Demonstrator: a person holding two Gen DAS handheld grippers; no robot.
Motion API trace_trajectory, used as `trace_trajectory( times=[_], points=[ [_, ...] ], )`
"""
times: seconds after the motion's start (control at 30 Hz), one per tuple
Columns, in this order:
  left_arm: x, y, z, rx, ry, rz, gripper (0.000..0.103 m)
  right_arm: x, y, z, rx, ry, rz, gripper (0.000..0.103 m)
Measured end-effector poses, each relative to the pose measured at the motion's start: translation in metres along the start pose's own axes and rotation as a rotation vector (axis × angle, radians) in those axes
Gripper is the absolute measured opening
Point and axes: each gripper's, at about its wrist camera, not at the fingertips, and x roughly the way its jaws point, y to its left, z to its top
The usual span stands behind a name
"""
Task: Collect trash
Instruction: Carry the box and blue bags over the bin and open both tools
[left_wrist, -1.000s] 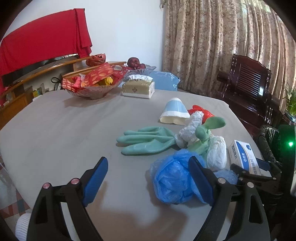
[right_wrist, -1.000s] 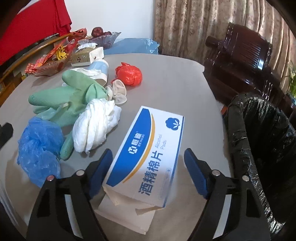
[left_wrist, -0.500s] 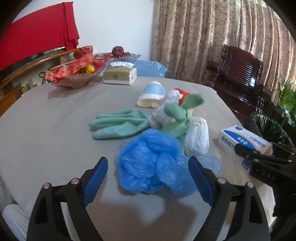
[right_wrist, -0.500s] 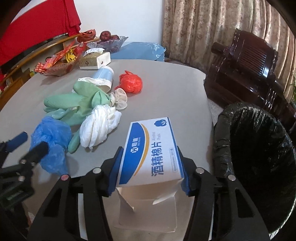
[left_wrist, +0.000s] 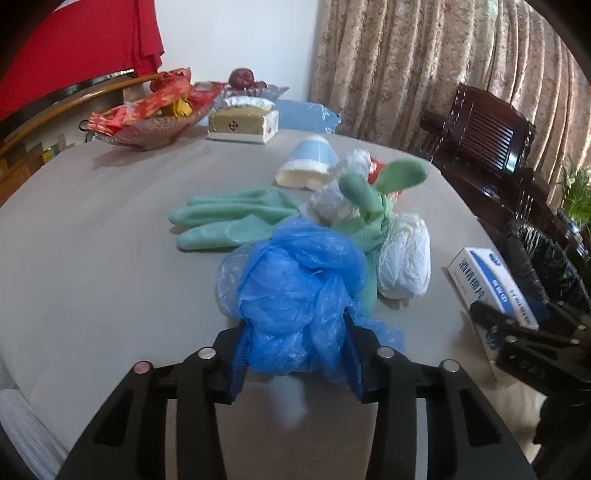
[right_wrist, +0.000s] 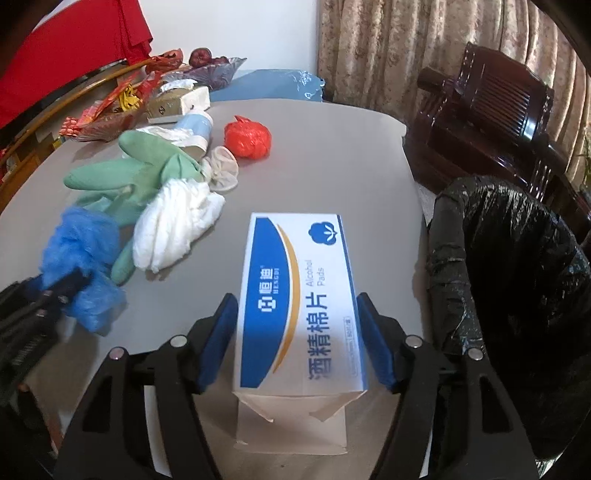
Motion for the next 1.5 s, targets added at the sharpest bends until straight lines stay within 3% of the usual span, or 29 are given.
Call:
trace_trajectory(
  times=[0.03, 0.07, 0.3, 0.77, 1.07, 1.5],
  points=[
    [-0.004, 0.001, 0.002, 0.002, -0.009, 0.001, 0.042, 0.002, 0.000, -0.001, -0.004, 0.009, 0.000, 0.063],
    [-0.011, 0.002, 0.004, 0.004, -0.025, 0.004, 0.042, 0.002, 0.000, -0.002, -0.004, 0.007, 0.010, 0.053],
    [-0.034, 0.005, 0.020, -0.009, -0.071, 0.014, 0.042, -0.013, 0.002, 0.006, -0.020, -0.021, 0.033, 0.053],
    [-0.072, -0.031, 0.059, 0.033, -0.194, -0.011, 0.042, -0.105, -0.025, 0.047, -0.006, -0.201, 0.039, 0.053],
    [-0.095, -0.076, 0.088, 0.078, -0.258, -0.095, 0.042, -0.147, -0.060, 0.056, 0.032, -0.264, 0.014, 0.053],
    [-0.095, -0.173, 0.099, 0.187, -0.284, -0.250, 0.042, -0.182, -0.149, 0.044, 0.132, -0.324, -0.136, 0.053]
  ],
)
